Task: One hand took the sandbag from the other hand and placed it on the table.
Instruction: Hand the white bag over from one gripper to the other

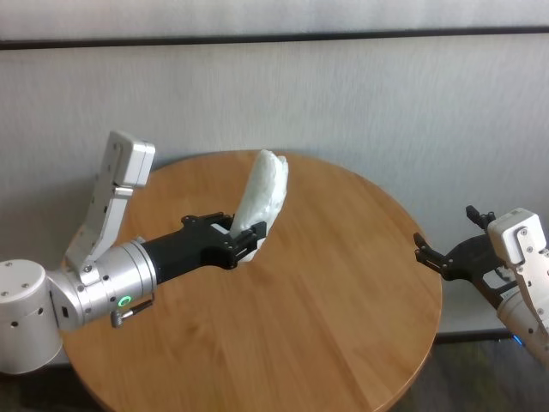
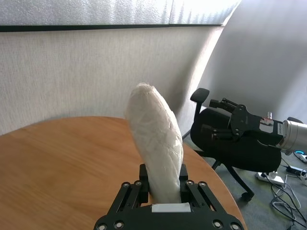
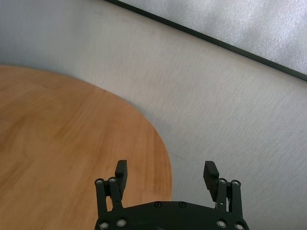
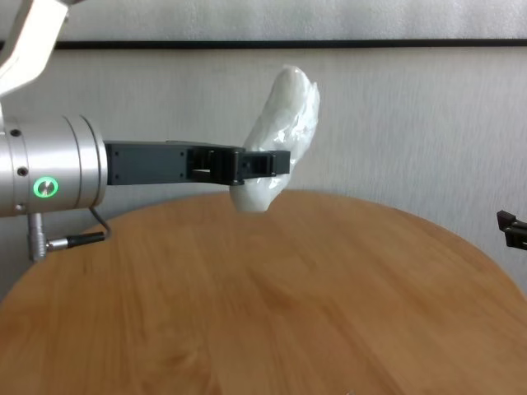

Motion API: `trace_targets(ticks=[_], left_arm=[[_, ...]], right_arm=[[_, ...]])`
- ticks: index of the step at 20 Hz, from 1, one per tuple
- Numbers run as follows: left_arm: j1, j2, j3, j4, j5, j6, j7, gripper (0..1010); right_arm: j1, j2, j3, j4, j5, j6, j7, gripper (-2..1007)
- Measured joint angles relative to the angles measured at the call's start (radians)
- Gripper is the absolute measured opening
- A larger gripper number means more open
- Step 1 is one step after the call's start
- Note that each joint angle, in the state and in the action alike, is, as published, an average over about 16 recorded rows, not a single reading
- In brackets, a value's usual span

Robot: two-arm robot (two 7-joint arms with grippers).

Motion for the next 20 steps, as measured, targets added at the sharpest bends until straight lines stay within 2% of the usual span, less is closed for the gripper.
trace_targets(ticks=[20], left_arm=[[-0.025, 0.038, 0.047, -0.011, -0.047, -0.049, -0.053, 360]], right_arm=[[0.0, 0.0, 0.0, 0.0, 0.0, 0.0, 0.0, 1001]])
